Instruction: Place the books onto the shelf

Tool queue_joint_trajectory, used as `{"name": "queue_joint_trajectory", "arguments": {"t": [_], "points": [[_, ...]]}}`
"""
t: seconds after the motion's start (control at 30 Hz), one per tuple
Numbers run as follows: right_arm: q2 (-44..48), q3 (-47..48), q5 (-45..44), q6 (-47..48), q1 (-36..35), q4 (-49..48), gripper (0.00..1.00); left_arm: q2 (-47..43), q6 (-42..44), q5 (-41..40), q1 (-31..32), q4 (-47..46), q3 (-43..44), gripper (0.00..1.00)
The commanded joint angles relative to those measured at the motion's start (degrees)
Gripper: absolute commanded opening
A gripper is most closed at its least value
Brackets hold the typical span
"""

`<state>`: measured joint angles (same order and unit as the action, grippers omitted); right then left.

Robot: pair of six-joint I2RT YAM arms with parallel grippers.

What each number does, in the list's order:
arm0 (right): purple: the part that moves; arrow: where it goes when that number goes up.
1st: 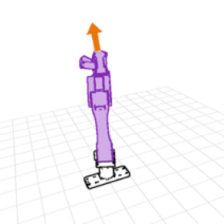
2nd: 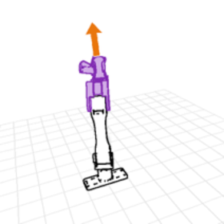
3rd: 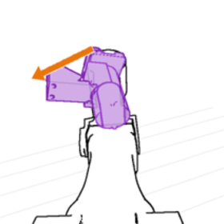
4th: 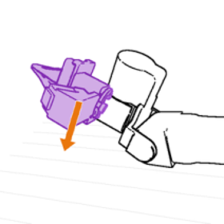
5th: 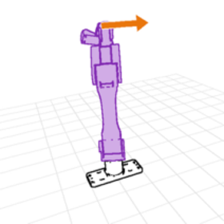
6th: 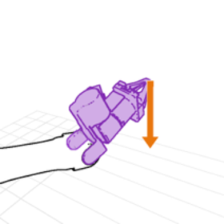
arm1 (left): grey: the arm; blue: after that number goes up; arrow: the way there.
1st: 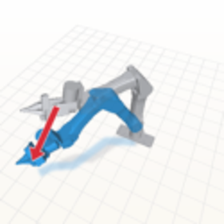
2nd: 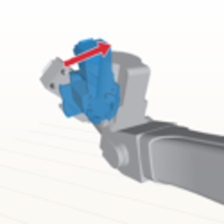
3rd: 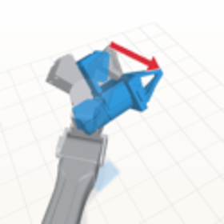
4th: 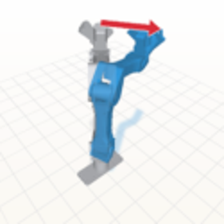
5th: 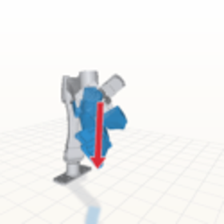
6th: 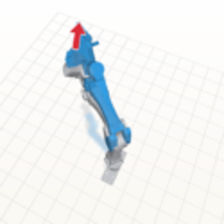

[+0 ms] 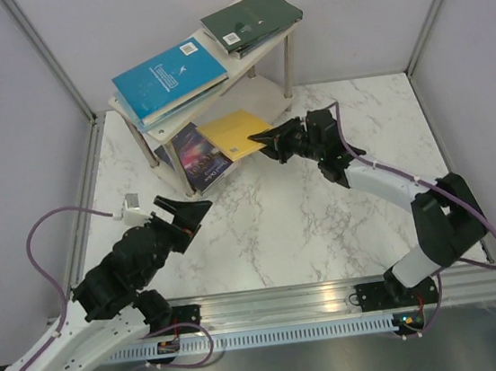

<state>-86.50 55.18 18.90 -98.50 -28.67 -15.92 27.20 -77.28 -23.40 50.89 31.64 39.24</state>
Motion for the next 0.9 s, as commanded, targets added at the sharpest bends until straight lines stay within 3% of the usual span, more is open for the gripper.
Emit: {"name": "queue_joint_trajectory", "arguments": {"t": [0.0, 0.4, 0.87], "points": [[-5.40, 10.62, 2.72, 2.87, -0.69, -8.07, 0.00, -4.43, 3.62, -3.85, 0.26, 9.12, 1.98, 1.00], [-28.89, 27.26, 3.34, 6.82, -7.98, -11.23, 0.00, -12.52, 2.13, -7.97, 0.26, 22.49, 6.54, 1.00], [-32.94, 20.58, 3.60, 9.46, -9.92, -12.20, 0.01, -17.53, -0.95, -11.40, 0.35, 32.26, 9.18, 1.00]]}}
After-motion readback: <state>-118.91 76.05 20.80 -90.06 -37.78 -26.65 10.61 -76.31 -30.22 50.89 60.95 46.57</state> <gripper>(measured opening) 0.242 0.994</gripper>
